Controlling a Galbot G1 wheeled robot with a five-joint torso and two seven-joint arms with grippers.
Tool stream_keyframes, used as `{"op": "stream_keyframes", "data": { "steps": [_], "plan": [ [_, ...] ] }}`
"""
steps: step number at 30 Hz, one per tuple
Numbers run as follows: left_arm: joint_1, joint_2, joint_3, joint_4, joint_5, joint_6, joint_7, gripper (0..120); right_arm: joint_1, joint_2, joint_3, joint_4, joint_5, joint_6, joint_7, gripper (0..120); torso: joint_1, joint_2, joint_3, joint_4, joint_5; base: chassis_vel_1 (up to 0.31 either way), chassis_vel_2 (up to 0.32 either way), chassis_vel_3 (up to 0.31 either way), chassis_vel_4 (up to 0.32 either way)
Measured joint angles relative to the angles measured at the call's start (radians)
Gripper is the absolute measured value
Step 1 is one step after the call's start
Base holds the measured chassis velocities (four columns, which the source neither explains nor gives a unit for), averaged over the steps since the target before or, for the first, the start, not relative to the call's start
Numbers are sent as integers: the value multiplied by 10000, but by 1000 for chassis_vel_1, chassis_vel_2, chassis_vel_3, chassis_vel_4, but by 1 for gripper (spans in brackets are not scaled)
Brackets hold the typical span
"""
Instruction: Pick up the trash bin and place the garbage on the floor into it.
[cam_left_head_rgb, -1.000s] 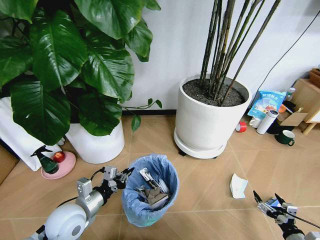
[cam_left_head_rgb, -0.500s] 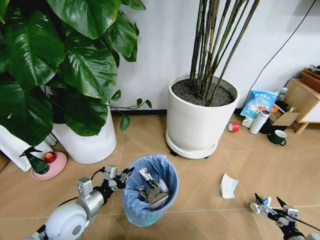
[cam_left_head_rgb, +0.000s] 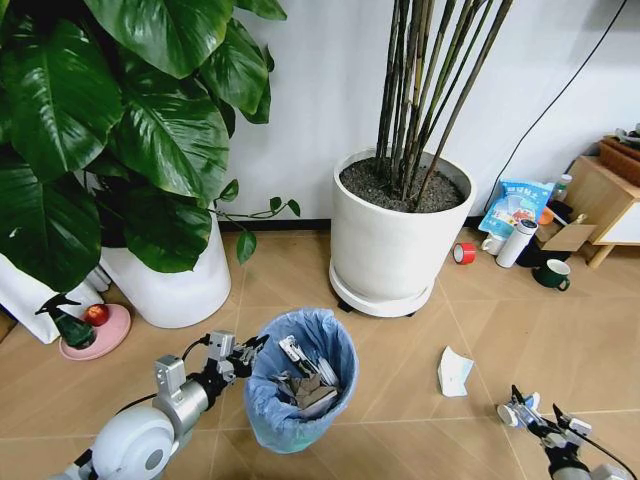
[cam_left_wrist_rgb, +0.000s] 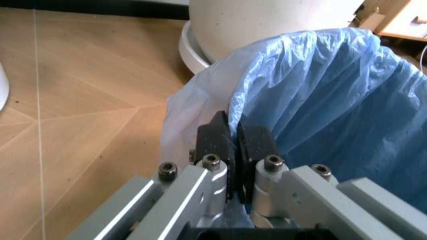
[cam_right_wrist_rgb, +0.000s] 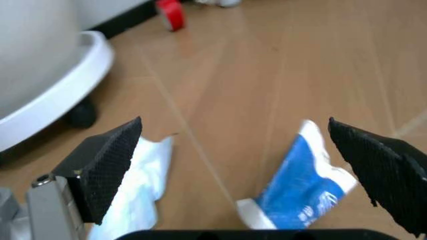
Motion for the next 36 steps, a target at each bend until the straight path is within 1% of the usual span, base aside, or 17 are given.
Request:
{"op": "stream_keyframes", "data": {
  "steps": [2,3,5,11,22,36],
  "plan": [
    [11,11,-27,-8,-41,0,-9,0,251,35,-84,-97,327,-284,808,100,0,0,0,-1,-2,0,0,0,0],
    [11,11,-27,-8,-41,0,-9,0,251,35,-84,-97,327,-284,808,100,0,0,0,-1,-2,0,0,0,0],
    [13,8,-35,-6,-58,0,-22,0,485,87,-155,-216,689,-459,1390,100,0,0,0,0,0,0,0,0,0],
    [-11,5,-42,30,-91,0,-46,0,704,132,-250,-426,1235,-736,2025,100,0,0,0,-1,0,0,0,0,0],
    [-16,9,-36,64,-110,0,-90,0,1157,234,-448,-1048,1657,-790,2142,100,0,0,0,-1,0,0,0,0,0],
    [-68,8,-64,128,-183,5,-137,0,1649,229,-692,-1688,1809,-789,2202,100,0,0,0,-1,-1,0,0,0,0]
  ]
}}
